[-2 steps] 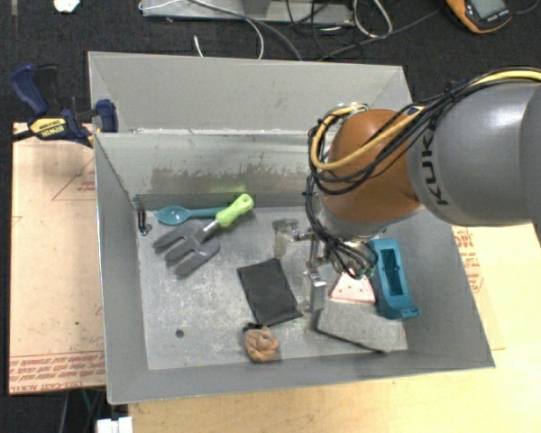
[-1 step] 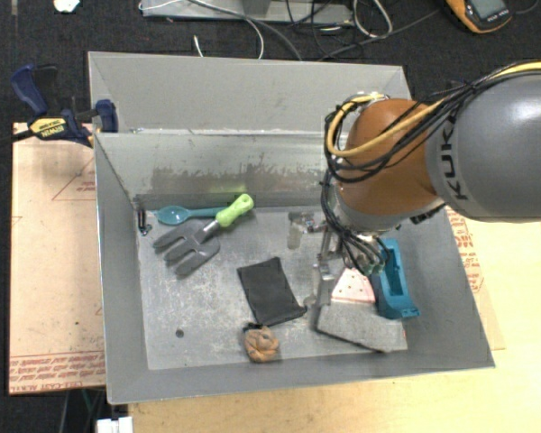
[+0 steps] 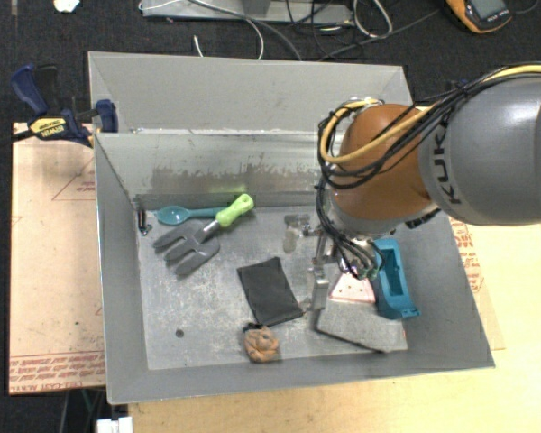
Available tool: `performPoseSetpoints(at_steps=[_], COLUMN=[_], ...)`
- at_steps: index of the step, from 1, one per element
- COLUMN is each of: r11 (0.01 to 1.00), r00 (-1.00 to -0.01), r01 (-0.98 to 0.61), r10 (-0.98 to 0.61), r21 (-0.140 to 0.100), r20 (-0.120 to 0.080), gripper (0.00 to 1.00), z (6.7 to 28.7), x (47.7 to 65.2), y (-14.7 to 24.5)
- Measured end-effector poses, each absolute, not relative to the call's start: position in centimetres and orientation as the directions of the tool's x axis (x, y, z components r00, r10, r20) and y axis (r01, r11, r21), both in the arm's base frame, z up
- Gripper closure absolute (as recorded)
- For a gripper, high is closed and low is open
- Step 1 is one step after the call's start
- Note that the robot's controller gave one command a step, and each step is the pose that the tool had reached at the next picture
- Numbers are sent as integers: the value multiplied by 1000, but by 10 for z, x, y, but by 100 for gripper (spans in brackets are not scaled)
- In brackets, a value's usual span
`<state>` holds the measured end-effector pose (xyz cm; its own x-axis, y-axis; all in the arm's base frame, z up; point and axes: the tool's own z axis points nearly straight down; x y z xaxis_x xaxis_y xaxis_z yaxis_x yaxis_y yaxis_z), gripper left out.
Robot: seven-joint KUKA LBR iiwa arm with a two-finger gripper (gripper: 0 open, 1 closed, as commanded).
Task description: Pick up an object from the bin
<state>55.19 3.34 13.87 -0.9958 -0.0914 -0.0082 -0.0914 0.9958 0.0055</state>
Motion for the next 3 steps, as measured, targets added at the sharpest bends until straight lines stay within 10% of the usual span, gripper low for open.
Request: performPoseSetpoints(at_steps=[1,2,3], r11=[986,997,962], r00=[-986,-997,-962], r01=[-164,-76,-273], r10=[-164,-76,-273], r21=[5,7,3], r20=[-13,-10,-24], gripper=[0,0,100], z=[129,73,72], x=[537,524,524], y=[45,57,71])
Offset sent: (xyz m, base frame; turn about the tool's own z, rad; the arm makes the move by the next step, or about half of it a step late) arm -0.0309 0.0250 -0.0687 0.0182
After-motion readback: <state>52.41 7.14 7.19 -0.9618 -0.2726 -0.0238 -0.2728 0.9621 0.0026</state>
